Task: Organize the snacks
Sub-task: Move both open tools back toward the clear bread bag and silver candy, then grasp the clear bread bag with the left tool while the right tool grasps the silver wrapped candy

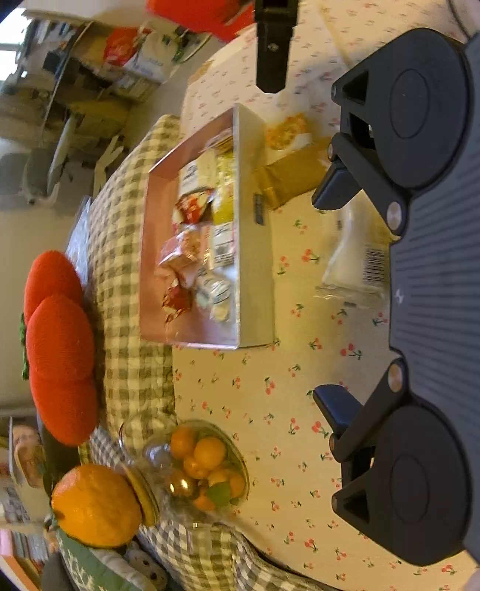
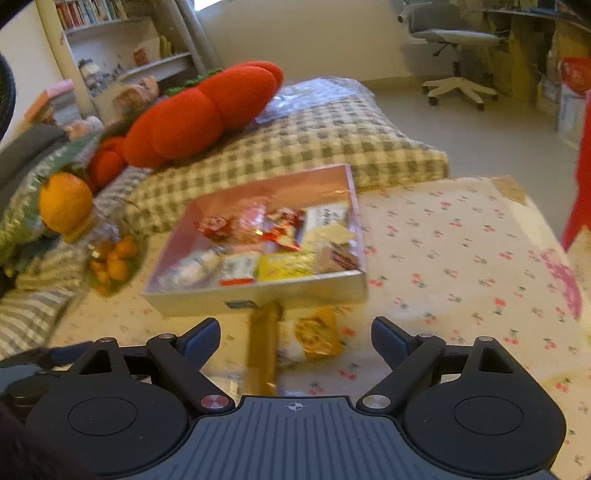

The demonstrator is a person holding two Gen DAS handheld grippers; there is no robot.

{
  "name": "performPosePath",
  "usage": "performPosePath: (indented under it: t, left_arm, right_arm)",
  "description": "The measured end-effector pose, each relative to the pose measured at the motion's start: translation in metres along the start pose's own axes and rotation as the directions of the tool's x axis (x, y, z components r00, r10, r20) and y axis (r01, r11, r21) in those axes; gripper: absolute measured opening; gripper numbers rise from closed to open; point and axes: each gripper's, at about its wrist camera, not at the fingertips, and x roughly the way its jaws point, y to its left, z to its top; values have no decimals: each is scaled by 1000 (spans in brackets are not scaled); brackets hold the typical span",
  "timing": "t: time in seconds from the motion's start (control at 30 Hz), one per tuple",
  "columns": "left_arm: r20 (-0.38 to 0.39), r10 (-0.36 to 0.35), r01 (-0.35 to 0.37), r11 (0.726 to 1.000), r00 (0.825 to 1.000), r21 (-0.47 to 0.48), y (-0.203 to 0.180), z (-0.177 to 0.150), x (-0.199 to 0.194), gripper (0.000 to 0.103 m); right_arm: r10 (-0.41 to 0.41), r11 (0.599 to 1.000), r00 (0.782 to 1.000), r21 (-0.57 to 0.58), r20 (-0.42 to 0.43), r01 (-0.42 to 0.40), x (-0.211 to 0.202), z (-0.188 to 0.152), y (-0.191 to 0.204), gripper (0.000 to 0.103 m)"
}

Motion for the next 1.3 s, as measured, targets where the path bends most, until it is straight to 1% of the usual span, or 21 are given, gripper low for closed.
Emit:
performPosePath:
  t: [0.07, 0.13, 0.23, 0.3, 0.37, 0.43, 0.53, 0.63, 0.67, 0.7, 0.73, 0.77, 0.8, 0.83, 0.9, 1.07, 1.1, 1.2, 1.27, 1.3]
  left_arm:
    - [-14, -25, 26, 998, 1000, 58, 0, -3, 5, 100]
    - [-19, -65, 67, 988, 998, 138, -3, -7, 10, 100]
    - [-20, -109, 110, 952, 994, 284, -13, -12, 14, 99]
    - [-21, -129, 128, 926, 991, 355, -22, -16, 16, 99]
    - [-30, -164, 163, 905, 986, 393, -28, -16, 18, 98]
    - [-37, -196, 193, 889, 980, 414, -32, -15, 21, 97]
    - [-47, -225, 221, 860, 973, 459, -41, -17, 25, 94]
    - [-76, -230, 235, 823, 970, 518, -52, -20, 31, 86]
    - [-87, -227, 238, 814, 970, 530, -53, -21, 32, 84]
    - [-97, -226, 242, 807, 969, 538, -55, -23, 33, 79]
    - [-105, -223, 244, 804, 969, 542, -55, -24, 34, 77]
    - [-108, -226, 248, 806, 968, 538, -54, -25, 34, 74]
    - [-116, -230, 256, 810, 966, 528, -53, -24, 33, 67]
    - [-122, -234, 263, 815, 965, 516, -51, -24, 33, 63]
    - [-124, -221, 254, 834, 967, 491, -48, -21, 32, 47]
    - [-98, -126, 157, 879, 987, 449, -40, -25, 28, 31]
    - [-97, -110, 142, 889, 989, 435, -38, -25, 28, 29]
    - [-93, -80, 107, 932, 992, 347, -27, -27, 26, 29]
    - [-86, -55, 78, 952, 995, 297, -22, -28, 23, 29]
    - [-82, -45, 67, 956, 996, 285, -20, -29, 22, 29]
  right_arm:
    - [-14, 1000, 1000, -10, -26, 14, 2, -4, -3, 91]
    - [-3, 1000, 999, -12, -49, 3, 4, -6, -5, 91]
    - [7, 1000, 997, -22, -80, -8, 7, -12, -7, 91]
    - [8, 1000, 995, -29, -102, -11, 10, -15, -7, 91]
    - [11, 999, 992, -36, -123, -15, 13, -18, -7, 91]
    - [6, 999, 991, -45, -134, -13, 15, -19, -7, 91]
    - [5, 999, 988, -34, -151, -10, 19, -20, -11, 91]
    - [19, 1000, 985, -5, -173, -20, 23, -19, -17, 91]
    - [21, 1000, 984, 1, -178, -21, 24, -19, -19, 91]
    - [23, 1000, 983, 4, -182, -22, 25, -20, -20, 91]
    - [24, 1000, 982, 6, -186, -24, 26, -20, -20, 91]
    - [27, 1000, 981, 9, -192, -26, 27, -21, -21, 91]
    - [28, 1000, 980, 11, -196, -26, 28, -21, -21, 91]
    - [28, 1000, 980, 11, -199, -26, 29, -22, -21, 91]
    - [27, 1000, 979, 9, -203, -26, 30, -23, -20, 91]
    - [39, 999, 978, 10, -207, -38, 33, -26, -16, 91]
    - [41, 999, 977, 8, -208, -40, 34, -27, -15, 91]
    - [44, 999, 977, -10, -207, -47, 36, -30, -9, 91]
    - [39, 999, 978, -25, -203, -45, 38, -32, -6, 91]
    - [35, 998, 979, -35, -202, -43, 39, -33, -4, 91]
